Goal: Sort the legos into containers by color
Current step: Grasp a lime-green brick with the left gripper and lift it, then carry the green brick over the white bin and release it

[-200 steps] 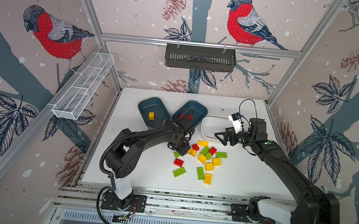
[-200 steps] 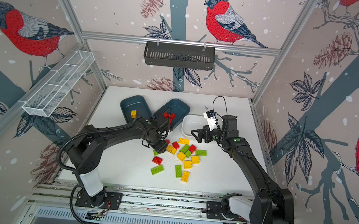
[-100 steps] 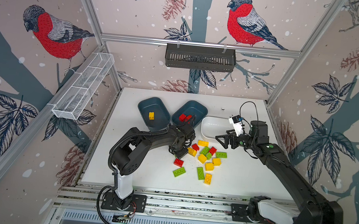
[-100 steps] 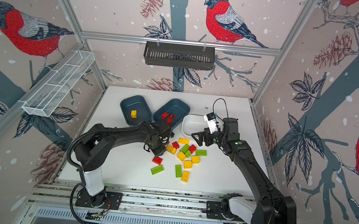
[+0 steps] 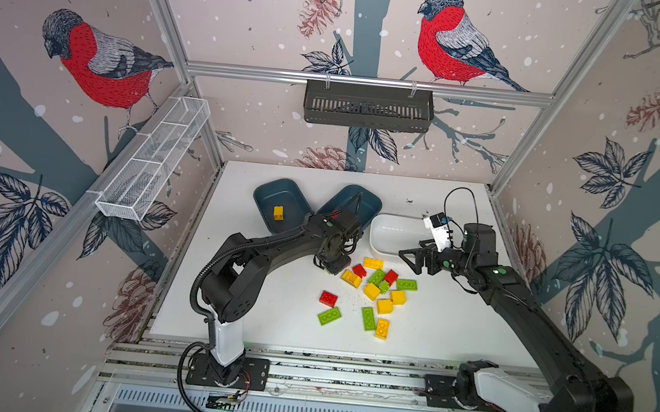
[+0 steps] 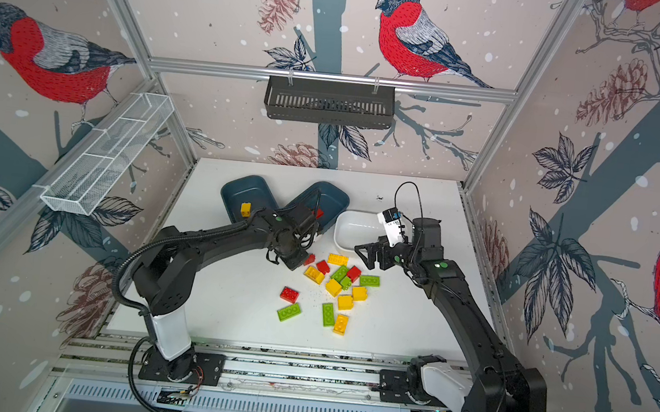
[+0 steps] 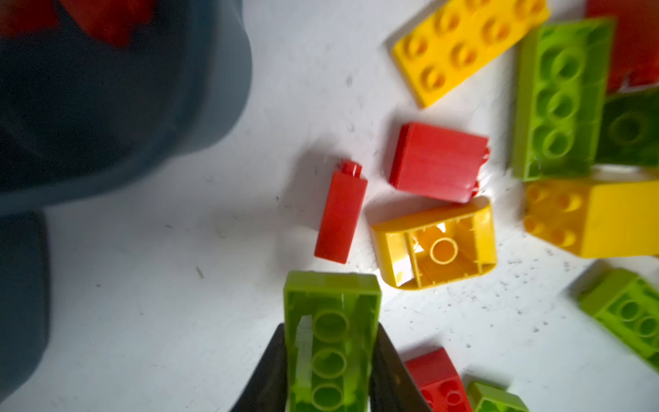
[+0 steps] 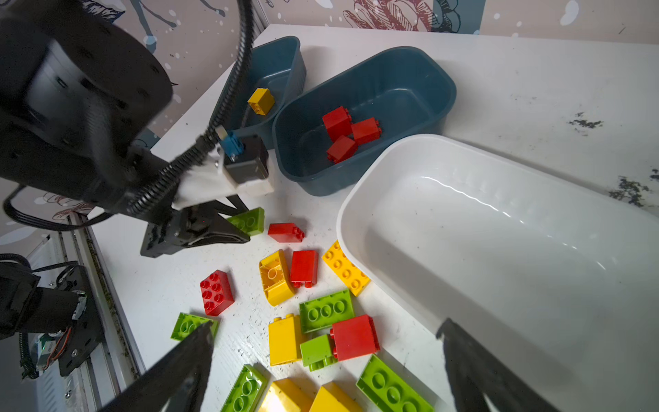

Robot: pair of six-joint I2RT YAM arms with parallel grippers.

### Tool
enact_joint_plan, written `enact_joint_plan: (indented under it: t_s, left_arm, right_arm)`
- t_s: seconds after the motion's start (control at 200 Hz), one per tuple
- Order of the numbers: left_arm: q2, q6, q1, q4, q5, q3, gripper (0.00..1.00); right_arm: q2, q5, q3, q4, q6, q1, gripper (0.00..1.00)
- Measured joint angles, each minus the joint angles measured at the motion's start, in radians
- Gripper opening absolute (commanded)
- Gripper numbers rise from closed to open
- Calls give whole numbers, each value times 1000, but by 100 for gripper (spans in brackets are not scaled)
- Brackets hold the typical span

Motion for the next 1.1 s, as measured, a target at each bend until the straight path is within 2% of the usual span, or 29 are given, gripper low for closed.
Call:
enact_joint_plan:
  t_s: [0.22,0.385,0.59,0.69,0.876,0.961,1.101]
  left_arm:
    - [80,-61,39,-45,112,298,29]
    - [257,-116,20,-50,181,555,29]
    - [470,-195,-21,-43,185,827,29]
    - [525,-239,-26,-32,184,861,33]
    - [543,-295,-24,10,188,850,64]
    - [526,-297,-26,12,185,825,68]
    - [441,-284,-26,-3,174,745,68]
  right_arm:
    - [-19,5,2,1,0,-23,100]
    - [-34,19,2,1,0,-44,100]
    - [-54,30,2,3,4,-63,99]
    - [-62,32,2,4,4,-71,99]
    - [-68,33,-9,8,3,-77,99]
    - [-68,33,-10,8,4,-78,99]
    - [-65,32,-13,9,4,-79,100]
